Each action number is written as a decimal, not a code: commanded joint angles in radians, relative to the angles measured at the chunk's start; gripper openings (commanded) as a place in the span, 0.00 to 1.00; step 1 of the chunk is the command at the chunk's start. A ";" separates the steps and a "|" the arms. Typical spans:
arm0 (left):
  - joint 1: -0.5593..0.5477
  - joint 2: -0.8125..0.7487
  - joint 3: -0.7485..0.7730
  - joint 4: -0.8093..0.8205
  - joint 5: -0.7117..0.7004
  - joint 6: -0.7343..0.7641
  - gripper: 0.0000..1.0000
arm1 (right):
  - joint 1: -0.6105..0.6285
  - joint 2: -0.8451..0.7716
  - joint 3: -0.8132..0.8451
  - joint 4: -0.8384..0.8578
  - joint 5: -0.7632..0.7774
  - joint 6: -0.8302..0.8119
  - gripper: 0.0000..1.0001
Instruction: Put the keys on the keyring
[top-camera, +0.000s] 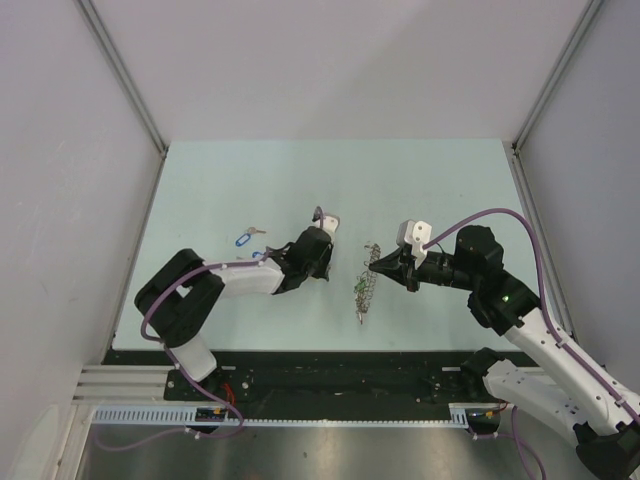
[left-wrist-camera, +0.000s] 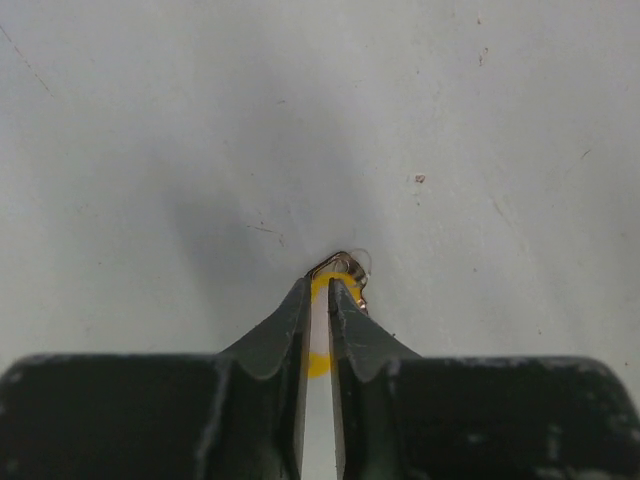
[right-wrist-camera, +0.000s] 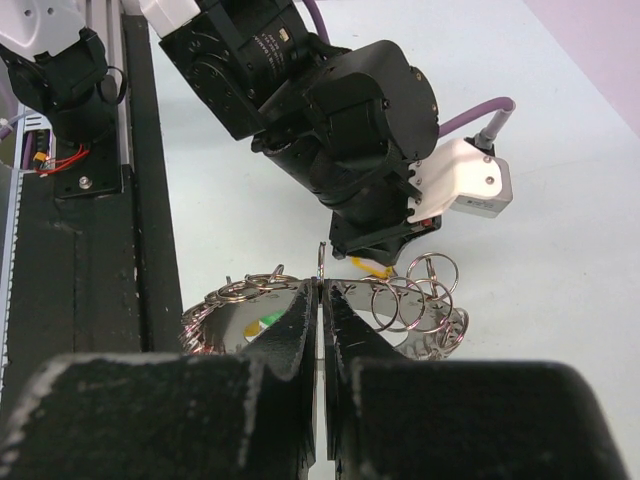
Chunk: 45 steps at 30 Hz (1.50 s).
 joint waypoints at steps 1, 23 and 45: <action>-0.008 -0.014 -0.005 -0.015 -0.019 -0.004 0.19 | -0.005 -0.010 0.009 0.051 0.005 0.007 0.00; -0.054 0.111 0.471 -0.619 -0.001 0.168 0.40 | -0.005 -0.041 0.009 0.042 0.019 0.007 0.00; -0.092 0.432 0.787 -0.852 -0.070 0.217 0.27 | -0.007 -0.062 0.010 0.010 0.029 0.007 0.00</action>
